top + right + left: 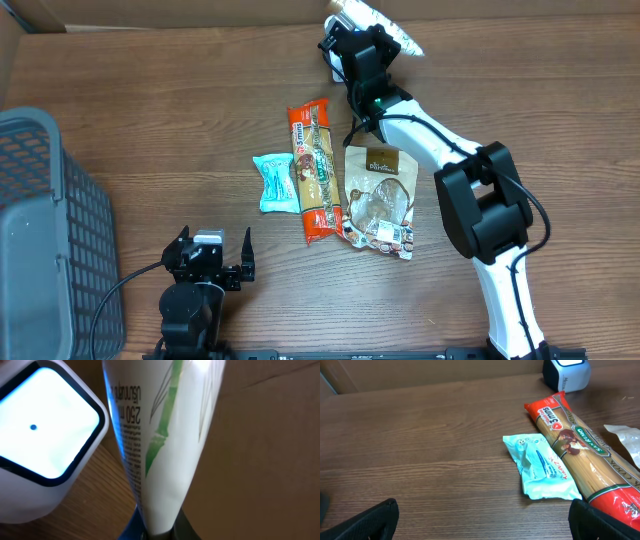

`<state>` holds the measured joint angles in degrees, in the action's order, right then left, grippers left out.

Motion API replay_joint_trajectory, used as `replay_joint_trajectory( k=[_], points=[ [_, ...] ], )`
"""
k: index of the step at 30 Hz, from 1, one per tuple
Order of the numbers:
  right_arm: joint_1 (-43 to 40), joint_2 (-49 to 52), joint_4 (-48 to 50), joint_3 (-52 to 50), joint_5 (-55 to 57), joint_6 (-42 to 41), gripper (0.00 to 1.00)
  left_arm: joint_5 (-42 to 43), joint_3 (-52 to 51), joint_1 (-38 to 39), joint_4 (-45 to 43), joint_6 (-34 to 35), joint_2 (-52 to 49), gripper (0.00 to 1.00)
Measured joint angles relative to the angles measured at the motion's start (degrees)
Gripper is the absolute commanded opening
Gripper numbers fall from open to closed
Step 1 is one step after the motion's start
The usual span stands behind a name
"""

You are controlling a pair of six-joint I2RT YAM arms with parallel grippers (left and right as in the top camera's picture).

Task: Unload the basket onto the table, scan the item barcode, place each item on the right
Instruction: 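Hold the white tube in front of the white scanner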

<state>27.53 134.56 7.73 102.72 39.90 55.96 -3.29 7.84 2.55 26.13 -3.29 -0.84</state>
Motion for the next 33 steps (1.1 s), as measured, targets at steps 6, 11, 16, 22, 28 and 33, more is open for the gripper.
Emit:
replay_joint_trajectory(
  k=[6, 11, 16, 22, 28, 33],
  points=[
    [-1.38, 1.70, 3.85, 0.00, -1.64, 4.72, 0.04, 0.00, 0.00, 0.00, 0.00, 0.00, 0.00, 0.99],
    [-1.95, 1.92, 4.02, -0.02, -4.15, 5.97, 0.04, 0.00, 0.00, 0.00, 0.00, 0.00, 0.00, 1.00],
    [-1.62, 1.92, 4.24, 0.00, -5.97, 6.47, 0.04, 0.00, 0.00, 0.00, 0.02, 0.00, 0.00, 1.00],
    [-1.11, 1.92, 4.20, -0.02, -6.71, 6.69, 0.04, 0.02, 0.00, 0.00, 0.02, 0.00, 0.00, 1.00],
    [-0.92, 1.90, 2.56, 0.00, -6.38, 2.45, 0.04, 0.00, 0.00, 0.00, 0.02, 0.00, 0.00, 0.99],
    [-0.94, -0.57, -11.63, -0.02, -7.45, -6.82, 0.04, 0.02, 0.00, 0.00, 0.02, 0.00, 0.00, 1.00]
  ],
)
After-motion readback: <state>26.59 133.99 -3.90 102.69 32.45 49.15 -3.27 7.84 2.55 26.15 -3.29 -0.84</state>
